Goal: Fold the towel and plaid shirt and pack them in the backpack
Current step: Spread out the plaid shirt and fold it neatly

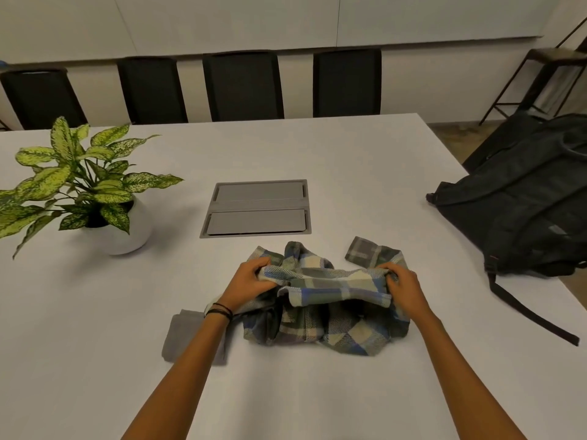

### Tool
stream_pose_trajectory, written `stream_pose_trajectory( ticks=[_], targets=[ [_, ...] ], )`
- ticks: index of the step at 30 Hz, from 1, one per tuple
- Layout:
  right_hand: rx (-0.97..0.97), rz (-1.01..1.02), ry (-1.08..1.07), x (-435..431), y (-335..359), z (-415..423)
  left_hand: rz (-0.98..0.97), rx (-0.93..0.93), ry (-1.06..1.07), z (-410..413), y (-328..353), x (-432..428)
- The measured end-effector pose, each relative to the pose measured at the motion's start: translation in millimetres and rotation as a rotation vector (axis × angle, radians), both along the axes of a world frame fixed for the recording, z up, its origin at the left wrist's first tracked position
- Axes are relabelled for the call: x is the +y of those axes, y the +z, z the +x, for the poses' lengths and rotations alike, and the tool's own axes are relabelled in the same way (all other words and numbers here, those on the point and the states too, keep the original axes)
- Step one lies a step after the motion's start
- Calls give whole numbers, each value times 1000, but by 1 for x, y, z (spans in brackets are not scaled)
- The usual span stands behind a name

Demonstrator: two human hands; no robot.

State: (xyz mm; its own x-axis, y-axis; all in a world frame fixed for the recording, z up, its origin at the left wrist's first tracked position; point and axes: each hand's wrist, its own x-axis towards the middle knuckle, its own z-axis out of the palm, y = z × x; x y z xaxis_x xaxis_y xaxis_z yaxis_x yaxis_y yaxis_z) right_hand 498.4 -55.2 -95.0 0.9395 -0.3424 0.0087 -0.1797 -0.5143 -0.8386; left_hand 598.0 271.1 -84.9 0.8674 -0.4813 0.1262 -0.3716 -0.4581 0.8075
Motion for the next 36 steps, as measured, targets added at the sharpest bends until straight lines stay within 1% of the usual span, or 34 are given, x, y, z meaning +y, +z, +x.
stream_pose_trajectory(
  ticks=[2,6,8,9,12,15,18,20,22,24,25,26,27,28,29,31,33,34,35,36],
  targets=[
    [-19,-16,-26,-7,5,-2,63,-76,-44,3,12,-1],
    [-19,-74,-24,-17,14,-4,333,-255,-99,14,36,-1],
    [-11,-109,-2,-17,16,-5,477,-279,-120,23,38,0],
    [7,-126,3,-18,15,-6,527,-259,-127,26,37,2],
    [151,-228,58,-23,13,-7,585,-158,-110,34,30,15],
    [369,-284,184,-24,20,-6,733,-186,-35,33,21,21],
    [457,-334,222,-28,26,-2,814,-226,37,29,17,18],
    [499,-364,248,-31,30,2,870,-152,33,29,17,16],
    [567,-368,298,-34,36,8,958,37,-66,32,19,17],
    [676,-353,365,-35,44,10,1042,219,-194,34,22,18],
    [725,-349,386,-34,47,10,1064,241,-215,35,23,19],
    [759,-359,392,-33,49,11,1071,216,-199,36,25,19],
    [764,-388,375,-33,49,14,1071,152,-149,38,27,19],
    [730,-448,326,-32,49,16,1071,75,-73,40,28,19],
    [683,-529,251,-32,47,19,1066,46,16,42,28,18],
    [630,-612,112,-29,44,23,1084,123,131,44,34,13],
    [652,-590,73,-25,45,27,1119,223,147,47,38,8],
    [674,-576,67,-23,46,29,1106,256,139,49,39,5],
    [695,-571,53,-22,48,30,1060,297,125,50,41,2],
    [713,-571,37,-20,50,31,967,356,111,52,42,0]
  ],
)
